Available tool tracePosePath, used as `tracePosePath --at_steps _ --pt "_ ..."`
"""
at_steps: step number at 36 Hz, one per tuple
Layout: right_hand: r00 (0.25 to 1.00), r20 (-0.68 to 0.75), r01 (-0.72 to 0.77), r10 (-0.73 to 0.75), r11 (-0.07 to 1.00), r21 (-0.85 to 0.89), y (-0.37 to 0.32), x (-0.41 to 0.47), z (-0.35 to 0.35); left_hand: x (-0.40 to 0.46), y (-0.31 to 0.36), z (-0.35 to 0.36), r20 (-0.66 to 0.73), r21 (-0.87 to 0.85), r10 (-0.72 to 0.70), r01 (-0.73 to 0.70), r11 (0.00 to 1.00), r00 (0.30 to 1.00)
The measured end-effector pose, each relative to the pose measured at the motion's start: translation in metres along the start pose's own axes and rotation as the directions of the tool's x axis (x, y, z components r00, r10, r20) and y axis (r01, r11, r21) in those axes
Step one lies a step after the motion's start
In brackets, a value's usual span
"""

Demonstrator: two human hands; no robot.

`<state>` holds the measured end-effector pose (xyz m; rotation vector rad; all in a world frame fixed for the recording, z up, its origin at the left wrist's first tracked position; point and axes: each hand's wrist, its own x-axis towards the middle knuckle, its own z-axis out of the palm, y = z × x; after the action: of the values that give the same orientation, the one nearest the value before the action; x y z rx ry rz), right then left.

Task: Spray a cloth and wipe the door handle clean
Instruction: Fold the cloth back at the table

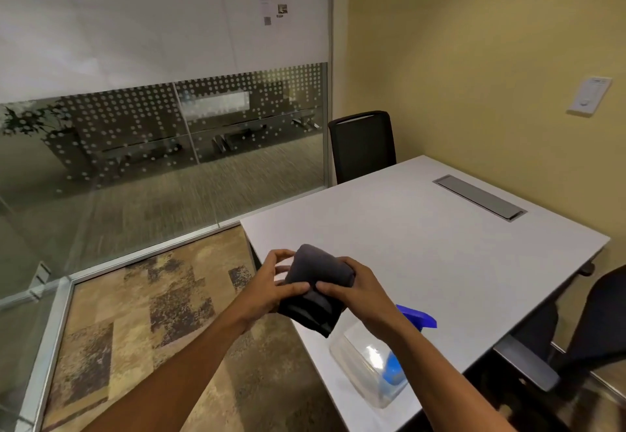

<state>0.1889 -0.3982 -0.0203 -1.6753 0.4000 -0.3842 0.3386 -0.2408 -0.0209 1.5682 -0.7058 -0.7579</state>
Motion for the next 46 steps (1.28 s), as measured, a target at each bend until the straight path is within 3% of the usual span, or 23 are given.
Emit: tracePosePath --at_steps 4,11,13,16,20,23,28,35,40,46 --pt "0.997 -0.025 -0.062 0.068 0.980 0.190 -0.012 0.016 -0.016 0.019 0.001 0.009 0.150 -0.258 -0.043 0.081 0.963 0.988" --pt "0.970 -0.019 -0.221 0.241 0.916 0.336 -0.021 0.038 -0.049 0.046 0.021 0.045 0.140 -0.258 -0.025 0.061 0.964 0.990" --pt "0.964 -0.047 -0.241 0.263 0.932 0.270 -0.015 0.044 -0.056 0.055 0.021 0.053 0.113 -0.197 -0.072 0.094 0.976 0.991" --pt "0.959 -0.084 -0.272 0.271 0.962 -0.004 0.000 0.057 -0.075 0.073 0.008 0.057 0.051 -0.077 -0.141 0.145 0.986 0.989" --pt "0.876 -0.001 -0.447 0.482 0.811 -0.378 0.023 0.079 -0.102 0.096 -0.020 0.061 0.056 0.057 -0.260 0.257 0.965 0.964" --pt "0.808 0.058 -0.502 0.586 0.738 -0.451 0.043 0.094 -0.119 0.111 -0.040 0.070 0.070 0.116 -0.323 0.314 0.942 0.944" --pt "0.768 0.072 -0.481 0.637 0.647 -0.591 0.072 0.110 -0.137 0.141 -0.075 0.096 0.110 0.241 -0.382 0.348 0.906 0.918" --pt "0.725 -0.001 -0.503 0.689 0.528 -0.684 0.133 0.118 -0.144 0.166 -0.124 0.130 -0.023 0.506 -0.457 0.405 0.762 0.889" --pt "0.753 -0.050 -0.462 0.656 0.474 -0.749 0.168 0.118 -0.131 0.172 -0.149 0.141 0.005 0.713 -0.468 0.325 0.621 0.884" --pt "0.779 0.002 -0.362 0.627 0.453 -0.815 0.198 0.123 -0.116 0.170 -0.171 0.150 0.067 0.885 -0.401 0.131 0.447 0.914"
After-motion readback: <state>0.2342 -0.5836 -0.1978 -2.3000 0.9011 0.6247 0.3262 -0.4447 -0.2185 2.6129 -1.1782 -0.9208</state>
